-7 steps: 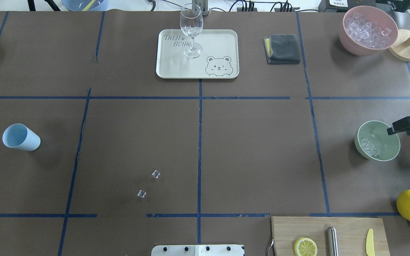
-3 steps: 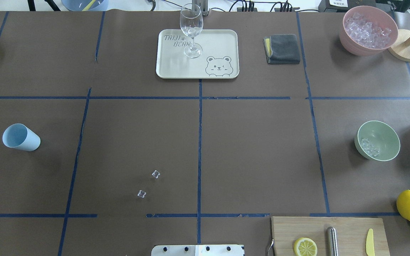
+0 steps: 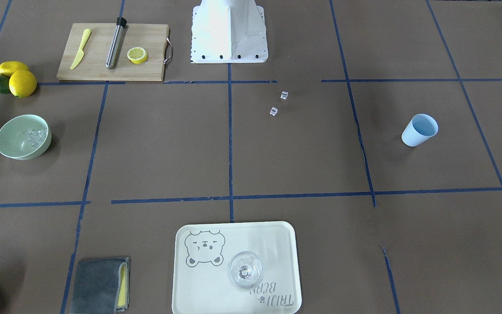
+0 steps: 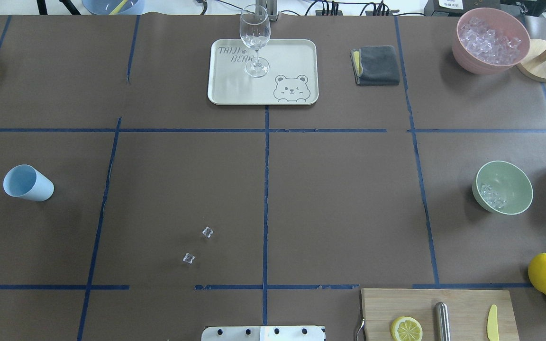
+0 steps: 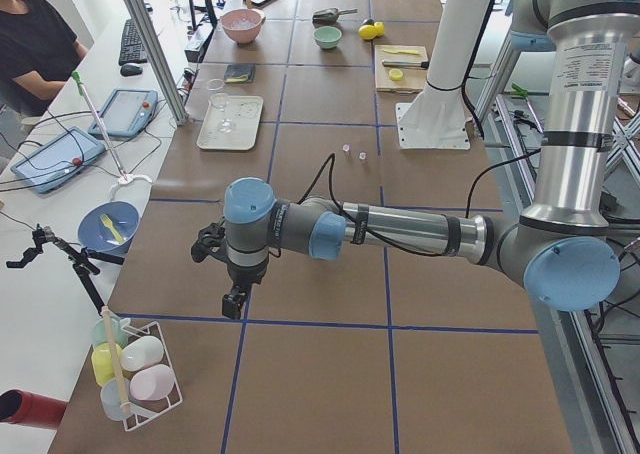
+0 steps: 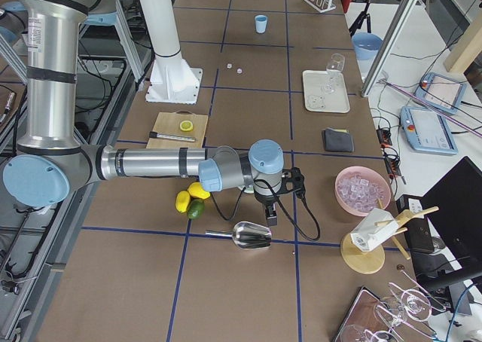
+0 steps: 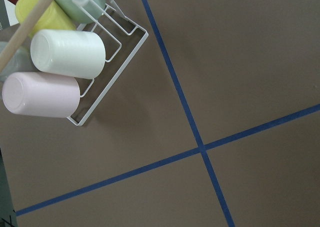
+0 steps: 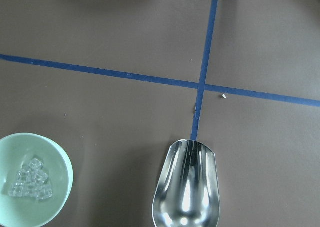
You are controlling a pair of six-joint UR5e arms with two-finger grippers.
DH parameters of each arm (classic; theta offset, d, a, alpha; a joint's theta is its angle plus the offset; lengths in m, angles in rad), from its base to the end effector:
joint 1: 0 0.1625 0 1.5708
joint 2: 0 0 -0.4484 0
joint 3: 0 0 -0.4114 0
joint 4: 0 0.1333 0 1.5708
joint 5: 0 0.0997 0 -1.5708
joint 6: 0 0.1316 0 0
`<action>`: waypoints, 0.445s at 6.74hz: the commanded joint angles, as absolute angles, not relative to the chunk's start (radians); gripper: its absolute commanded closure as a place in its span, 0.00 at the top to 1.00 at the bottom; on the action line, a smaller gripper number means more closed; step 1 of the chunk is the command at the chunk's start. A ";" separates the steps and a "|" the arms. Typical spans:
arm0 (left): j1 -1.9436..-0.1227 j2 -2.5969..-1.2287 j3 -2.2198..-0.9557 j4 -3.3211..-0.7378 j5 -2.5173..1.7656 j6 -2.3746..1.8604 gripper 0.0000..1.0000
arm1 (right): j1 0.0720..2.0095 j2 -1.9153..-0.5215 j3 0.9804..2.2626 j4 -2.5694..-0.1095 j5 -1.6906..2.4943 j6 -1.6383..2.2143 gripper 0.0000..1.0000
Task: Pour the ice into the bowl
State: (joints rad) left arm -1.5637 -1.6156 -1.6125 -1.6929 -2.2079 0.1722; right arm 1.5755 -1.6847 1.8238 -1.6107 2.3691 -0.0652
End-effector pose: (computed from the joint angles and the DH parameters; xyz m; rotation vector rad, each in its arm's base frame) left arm -0.0511 -0.5498 0.6577 0.2537 0.6174 0.2391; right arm 0.0412 -0.4646 0.6325 0.1217 -0.7941 -0.0968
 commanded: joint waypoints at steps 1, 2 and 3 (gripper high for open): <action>-1.562 -1.618 -1.589 -1.690 -2.210 0.134 1.00 | 1.589 -1.692 1.807 -1.643 2.359 -0.081 1.00; -1.560 -1.620 -1.589 -1.690 -2.248 0.058 1.00 | 1.588 -1.690 1.774 -1.634 2.358 -0.092 1.00; -1.559 -1.617 -1.585 -1.686 -2.281 0.049 1.00 | 1.586 -1.668 1.741 -1.629 2.362 -0.080 1.00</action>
State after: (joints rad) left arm -1.5601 -1.6183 -1.5884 -1.6894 -2.2480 0.0772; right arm 1.5873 -1.6837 1.7747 -1.6346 2.3602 -0.0858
